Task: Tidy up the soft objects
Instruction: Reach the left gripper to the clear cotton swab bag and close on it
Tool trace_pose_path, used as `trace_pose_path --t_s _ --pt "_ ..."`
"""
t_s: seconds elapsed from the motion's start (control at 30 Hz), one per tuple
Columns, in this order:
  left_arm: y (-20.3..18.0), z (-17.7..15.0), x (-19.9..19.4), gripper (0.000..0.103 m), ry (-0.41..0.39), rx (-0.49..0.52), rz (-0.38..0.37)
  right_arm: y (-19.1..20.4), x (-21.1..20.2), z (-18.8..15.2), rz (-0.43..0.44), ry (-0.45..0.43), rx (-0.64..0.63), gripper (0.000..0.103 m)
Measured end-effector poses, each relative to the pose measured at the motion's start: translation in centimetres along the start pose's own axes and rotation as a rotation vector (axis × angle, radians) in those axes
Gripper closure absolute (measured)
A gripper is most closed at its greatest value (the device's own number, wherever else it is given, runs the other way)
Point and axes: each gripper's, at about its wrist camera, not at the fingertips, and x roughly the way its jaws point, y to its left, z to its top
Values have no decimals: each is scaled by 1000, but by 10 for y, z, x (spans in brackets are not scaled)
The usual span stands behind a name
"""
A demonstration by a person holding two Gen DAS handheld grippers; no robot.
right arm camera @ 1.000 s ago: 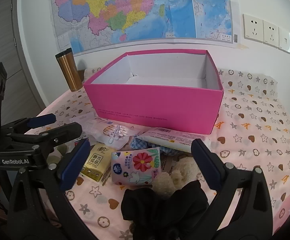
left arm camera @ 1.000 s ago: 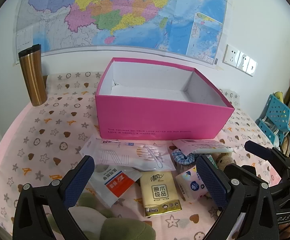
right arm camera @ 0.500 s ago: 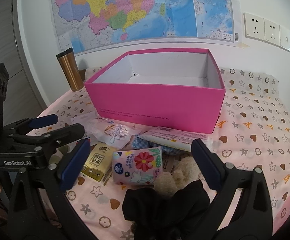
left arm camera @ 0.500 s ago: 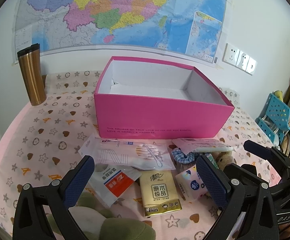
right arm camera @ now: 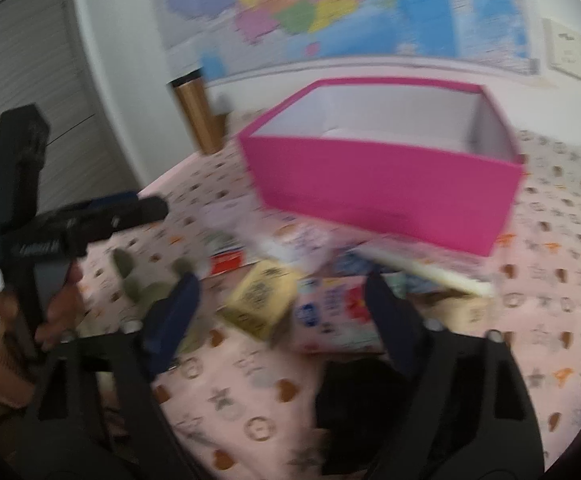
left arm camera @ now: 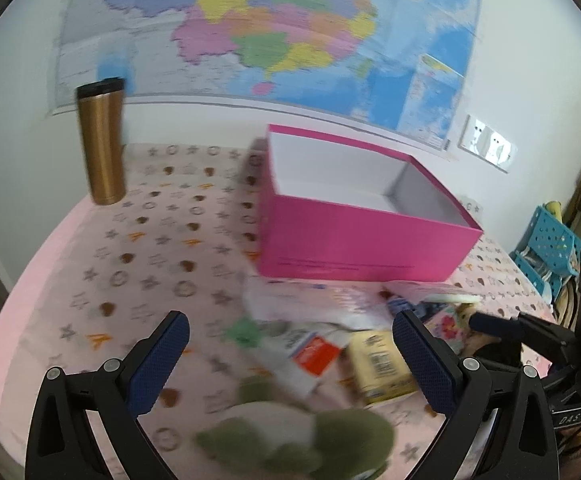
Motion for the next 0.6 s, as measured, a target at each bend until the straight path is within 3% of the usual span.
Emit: trace_pose_path --t_s 0.17,0.33,0.47,0.6 --pt "25 -7 0 9 46 -20 -21 24 18 -9 129 80 -50 36" --pt "27 -20 8 13 108 9 -52 45 33 -18 219 158 -92 38" --pt "25 -20 12 13 119 26 -84 49 38 -20 206 167 -100 39" --pt "24 -6 24 13 128 24 -124 29 39 -2 131 146 -48 39"
